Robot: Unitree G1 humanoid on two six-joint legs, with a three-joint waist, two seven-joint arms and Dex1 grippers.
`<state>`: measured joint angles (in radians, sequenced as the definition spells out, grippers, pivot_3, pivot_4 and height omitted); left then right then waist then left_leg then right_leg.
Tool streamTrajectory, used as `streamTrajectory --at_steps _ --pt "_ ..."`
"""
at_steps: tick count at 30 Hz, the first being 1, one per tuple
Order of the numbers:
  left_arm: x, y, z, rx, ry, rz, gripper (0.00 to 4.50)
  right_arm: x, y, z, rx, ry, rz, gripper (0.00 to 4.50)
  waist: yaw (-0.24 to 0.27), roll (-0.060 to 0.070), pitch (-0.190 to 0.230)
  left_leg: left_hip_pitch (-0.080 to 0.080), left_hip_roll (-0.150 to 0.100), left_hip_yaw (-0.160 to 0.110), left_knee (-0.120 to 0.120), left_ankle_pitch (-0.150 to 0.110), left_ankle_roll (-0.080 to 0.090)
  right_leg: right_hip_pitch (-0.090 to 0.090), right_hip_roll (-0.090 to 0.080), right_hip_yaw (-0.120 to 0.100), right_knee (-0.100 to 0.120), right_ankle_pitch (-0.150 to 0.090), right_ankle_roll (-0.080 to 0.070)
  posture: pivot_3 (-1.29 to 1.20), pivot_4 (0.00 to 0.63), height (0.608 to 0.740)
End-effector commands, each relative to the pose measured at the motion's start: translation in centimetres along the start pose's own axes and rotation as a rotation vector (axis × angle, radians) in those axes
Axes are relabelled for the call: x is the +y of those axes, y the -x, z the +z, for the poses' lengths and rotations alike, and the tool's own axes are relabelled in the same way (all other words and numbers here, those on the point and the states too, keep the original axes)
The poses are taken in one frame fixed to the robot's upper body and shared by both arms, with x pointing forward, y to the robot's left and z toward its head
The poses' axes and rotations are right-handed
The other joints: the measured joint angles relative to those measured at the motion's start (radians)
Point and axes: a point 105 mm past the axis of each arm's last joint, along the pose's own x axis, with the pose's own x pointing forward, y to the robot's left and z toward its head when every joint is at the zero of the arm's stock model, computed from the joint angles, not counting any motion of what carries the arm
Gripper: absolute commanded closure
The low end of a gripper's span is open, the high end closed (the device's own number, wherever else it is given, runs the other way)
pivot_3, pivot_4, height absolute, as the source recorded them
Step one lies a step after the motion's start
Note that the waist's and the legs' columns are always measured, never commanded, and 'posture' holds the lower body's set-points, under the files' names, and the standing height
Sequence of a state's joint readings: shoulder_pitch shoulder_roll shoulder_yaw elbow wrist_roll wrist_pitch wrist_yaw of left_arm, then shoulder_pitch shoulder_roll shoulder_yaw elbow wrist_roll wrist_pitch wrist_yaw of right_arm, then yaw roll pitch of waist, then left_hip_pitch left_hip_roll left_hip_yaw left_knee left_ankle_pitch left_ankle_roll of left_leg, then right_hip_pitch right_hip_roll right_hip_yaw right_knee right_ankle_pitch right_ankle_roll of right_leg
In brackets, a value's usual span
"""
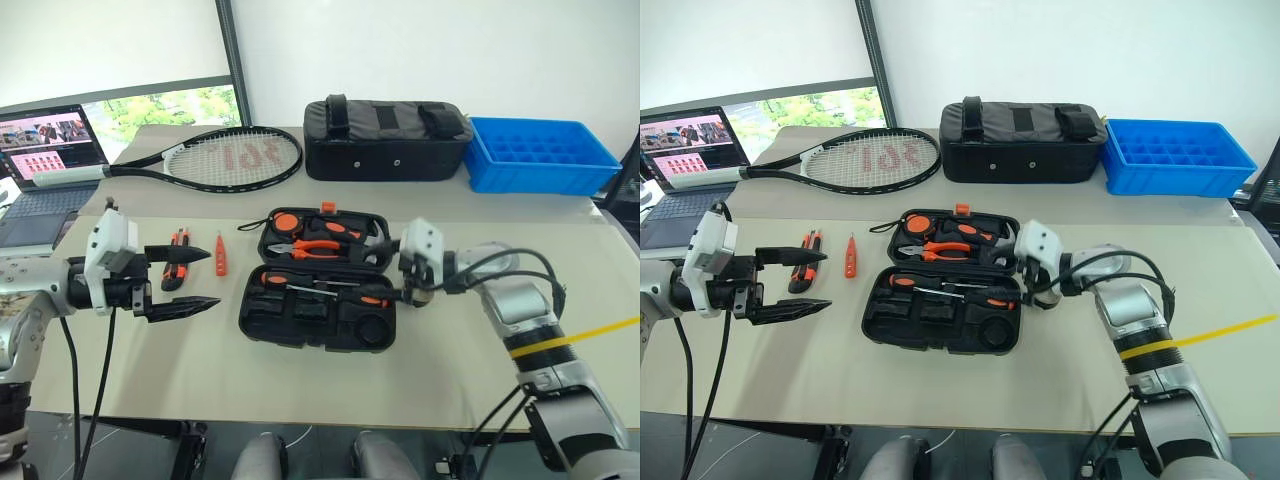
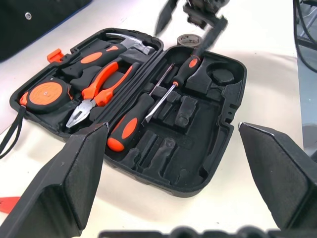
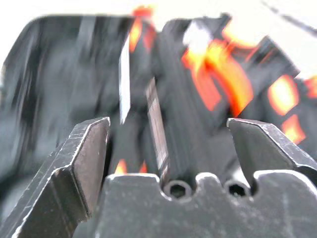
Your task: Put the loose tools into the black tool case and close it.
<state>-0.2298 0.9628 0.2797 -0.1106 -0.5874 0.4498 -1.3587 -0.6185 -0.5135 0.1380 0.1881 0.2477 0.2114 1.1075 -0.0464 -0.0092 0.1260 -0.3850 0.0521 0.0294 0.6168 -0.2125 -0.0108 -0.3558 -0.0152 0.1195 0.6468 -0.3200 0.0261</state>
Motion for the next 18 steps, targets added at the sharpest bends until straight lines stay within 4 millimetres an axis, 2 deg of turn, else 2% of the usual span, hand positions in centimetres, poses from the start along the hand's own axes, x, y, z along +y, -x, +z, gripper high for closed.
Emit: streamTrajectory --at_steps 1,2,4,7,10,18 --pt "0.2 0.2 0.8 -0.005 -0.052 -0.001 0.0 0.8 -0.6 1.2 -0.087 -0.034 -0.001 1.31 0.001 0.0 0.0 0.0 0.0 0.0 0.0 0.0 0.0 0.0 0.0 0.0 0.0 0.0 0.0 0.0 0.15 0.708" --pt "0.2 0.1 0.8 -0.006 -0.053 -0.003 0.0 0.9 -0.8 0.9 -0.083 -0.037 -0.003 1.8 0.002 0.0 0.0 0.0 0.0 0.0 0.0 0.0 0.0 0.0 0.0 0.0 0.0 0.0 0.0 0.0 0.15 0.708" --pt "0.2 0.0 0.8 -0.007 -0.054 -0.006 0.0 1.2 -1.2 0.1 -0.067 -0.042 -0.006 2.38 0.004 0.0 0.0 -0.001 0.0 0.0 -0.001 0.0 0.0 0.0 0.0 0.0 0.0 0.0 0.0 0.0 0.15 0.708" --pt "0.1 -0.1 0.9 -0.008 -0.058 -0.011 0.0 1.8 -1.8 -1.2 -0.022 -0.034 0.01 3.54 0.004 0.0 0.0 -0.001 -0.001 0.0 -0.001 0.0 0.0 -0.001 -0.001 0.0 0.0 0.0 0.0 0.0 0.15 0.708" --pt "0.1 -0.2 1.0 -0.009 -0.06 -0.012 0.0 2.4 -2.3 -2.0 0.007 -0.013 0.037 4.47 0.002 0.0 0.0 0.0 -0.001 0.0 -0.001 0.0 0.0 -0.001 -0.001 0.0 0.0 0.0 0.0 0.0 0.15 0.708" --pt "0.0 -0.5 1.1 -0.008 -0.06 -0.011 0.0 3.0 -2.6 -5.3 0.163 -0.017 0.096 4.47 0.0 0.0 0.0 0.0 0.0 0.001 -0.001 0.0 0.0 -0.001 0.0 0.0 0.0 0.0 0.0 0.0 0.15 0.708"
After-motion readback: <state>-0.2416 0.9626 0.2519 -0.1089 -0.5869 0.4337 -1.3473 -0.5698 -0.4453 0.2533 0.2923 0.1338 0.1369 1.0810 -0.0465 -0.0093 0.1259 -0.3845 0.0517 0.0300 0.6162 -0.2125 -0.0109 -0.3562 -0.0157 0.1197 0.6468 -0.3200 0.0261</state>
